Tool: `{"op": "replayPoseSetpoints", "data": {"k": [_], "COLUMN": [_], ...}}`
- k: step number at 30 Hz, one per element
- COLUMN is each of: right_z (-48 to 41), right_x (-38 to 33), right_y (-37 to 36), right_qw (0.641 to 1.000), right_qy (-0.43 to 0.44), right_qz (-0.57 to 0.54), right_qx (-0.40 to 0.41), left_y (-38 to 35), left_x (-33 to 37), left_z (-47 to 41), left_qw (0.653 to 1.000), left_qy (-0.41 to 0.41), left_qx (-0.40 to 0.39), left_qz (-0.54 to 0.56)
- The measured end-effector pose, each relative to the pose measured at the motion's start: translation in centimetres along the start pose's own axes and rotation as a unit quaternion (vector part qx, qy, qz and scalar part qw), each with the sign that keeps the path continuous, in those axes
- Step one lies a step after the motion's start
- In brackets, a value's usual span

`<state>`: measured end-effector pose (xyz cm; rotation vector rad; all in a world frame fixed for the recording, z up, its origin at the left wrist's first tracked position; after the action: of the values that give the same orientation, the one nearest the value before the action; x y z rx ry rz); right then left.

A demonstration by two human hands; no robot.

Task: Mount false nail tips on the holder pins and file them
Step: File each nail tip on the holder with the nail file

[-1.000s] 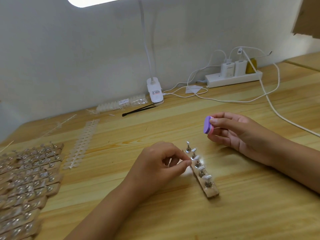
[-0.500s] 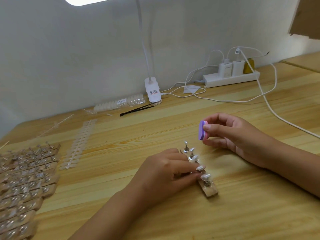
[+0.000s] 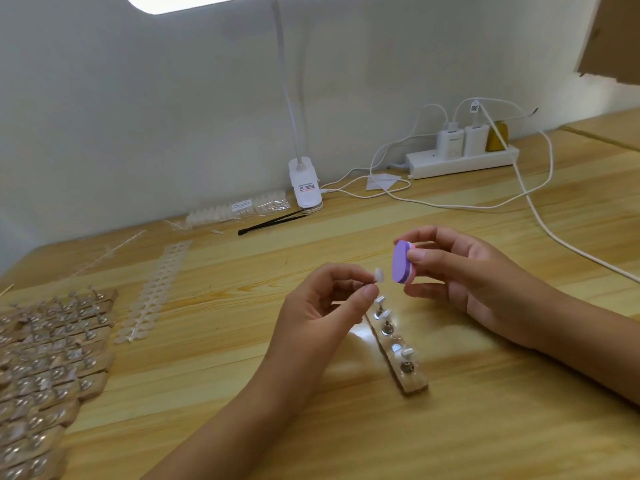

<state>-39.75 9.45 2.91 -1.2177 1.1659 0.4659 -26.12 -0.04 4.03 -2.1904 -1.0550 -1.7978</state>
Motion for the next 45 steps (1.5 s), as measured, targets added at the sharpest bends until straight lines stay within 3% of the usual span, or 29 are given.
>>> {"op": "replayPoseSetpoints", "data": {"k": [7,16,20,24,28,32,37,42,45], "right_z": [0.5,1.1,0.9,1.0,0.5,1.0,0.4,1.2,0.9], "right_x": [0.4,0.2,0.0,0.4,-0.2,0.7,0.1,1.5,0.7], "right_y": [-1.1,-2.1,-1.7,-2.2,-1.0,-2.2,-0.7,-2.6,-1.9], "right_qw": [0.998,0.993,0.995,0.993,0.999,0.993,1.000,0.991,0.998], "right_qy": [-0.011,-0.007,0.013,-0.013,0.017,-0.047,0.000,-0.069,-0.026], "right_qz": [0.027,0.064,0.061,0.057,0.027,0.043,0.007,0.020,0.008], "right_qx": [-0.047,-0.099,-0.075,-0.102,-0.040,-0.102,-0.021,-0.112,-0.062], "left_y": [-0.6,-0.4,-0.3,-0.3,-0.5,-0.3,-0.5,0.0,0.1], "left_x": [-0.1,-0.2,0.3,0.4,0.5,0.5,0.6,0.6,0.5], "left_z": [-0.1,0.0,0.1,0.2,0.2,0.2,0.3,0.1,0.2], "left_qw": [0.999,0.997,0.995,0.995,0.994,0.994,0.993,0.993,0.993], "left_qy": [-0.018,-0.041,-0.061,-0.062,-0.061,-0.060,-0.073,-0.067,-0.066], "left_qx": [-0.037,-0.012,-0.004,-0.001,-0.005,0.002,0.001,0.020,0.022], "left_qz": [-0.012,-0.058,-0.075,-0.082,-0.086,-0.094,-0.098,-0.098,-0.091]}}
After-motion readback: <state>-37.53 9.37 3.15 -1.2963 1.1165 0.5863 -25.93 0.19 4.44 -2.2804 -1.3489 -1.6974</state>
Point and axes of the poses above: each hand's wrist, its own z-axis away from the middle knuckle, its own y-axis out of the back of the hand, x = y × z, the point moved 8 cm from there along -z, towards the middle knuckle, and after that the axes turned 14 degrees about -z, right-handed, at the moved point
